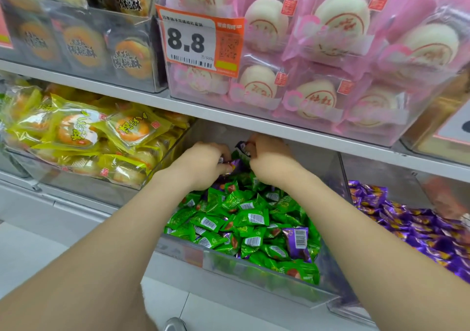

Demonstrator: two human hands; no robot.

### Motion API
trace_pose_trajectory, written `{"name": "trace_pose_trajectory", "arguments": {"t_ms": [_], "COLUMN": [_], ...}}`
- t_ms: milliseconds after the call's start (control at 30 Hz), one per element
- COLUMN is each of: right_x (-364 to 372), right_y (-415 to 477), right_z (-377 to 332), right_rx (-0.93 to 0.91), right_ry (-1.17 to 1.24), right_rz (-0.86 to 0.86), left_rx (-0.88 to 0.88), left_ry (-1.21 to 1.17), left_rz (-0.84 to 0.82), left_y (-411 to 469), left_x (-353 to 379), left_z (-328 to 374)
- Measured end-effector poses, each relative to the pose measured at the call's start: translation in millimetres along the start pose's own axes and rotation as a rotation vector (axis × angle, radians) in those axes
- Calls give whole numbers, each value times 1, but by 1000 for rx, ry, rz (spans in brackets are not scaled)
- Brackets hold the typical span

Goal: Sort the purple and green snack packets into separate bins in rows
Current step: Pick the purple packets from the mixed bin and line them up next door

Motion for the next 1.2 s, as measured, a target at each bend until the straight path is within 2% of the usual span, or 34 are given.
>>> {"name": "trace_pose_trajectory", "arguments": {"t_ms": [100, 267, 367, 467, 567, 700, 767, 867, 933, 967, 1067, 1200], "right_x": [-21, -31, -35, -44, -51, -61, -69, -82, -89, -91, -96, -96], "right_y": [-40, -102, -127, -144, -156, -174, -182, -183, -177, -173, -163, -153], "right_z": [8, 38, 56, 70, 78, 96, 108, 136, 163, 180, 211, 233], "right_rx": [-71, -146, -127, -170, -242, -167, -119, 45, 176, 205, 150, 81], "right_ry": [55, 202, 273, 335, 306, 478, 613, 769, 691, 564, 259, 143], "right_rz": [86, 105, 157, 284, 311, 299, 354, 389, 384, 390, 403, 394], "left_rx": [-30, 12, 13, -12, 18, 171, 236, 232, 197, 185, 185, 242], "left_ry": [-116, -240, -324, -366, -347, -233, -196, -158, -183, -211, -257, -214], "left_rz": [53, -68, -78, -54, 2, 144, 163, 188, 258, 296, 372, 350], "left_y": [-15, -46, -59, -65, -65, -65, -62, -60, -59, -58, -56, -52], "left_x": [-15, -27, -26, -25, -23, -13, -6, 5, 11, 13, 15, 20], "left_z": [15, 58, 86, 109, 123, 144, 155, 171, 180, 185, 197, 206]}}
Point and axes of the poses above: each hand's wrist, its own y-axis towards the middle knuckle, its own x-axis out of the palm, z = x × y, the point moved 1 cm from there along y, towards the middle knuckle, and after that the axes turned 12 degrees about y, right-handed, at the moved point
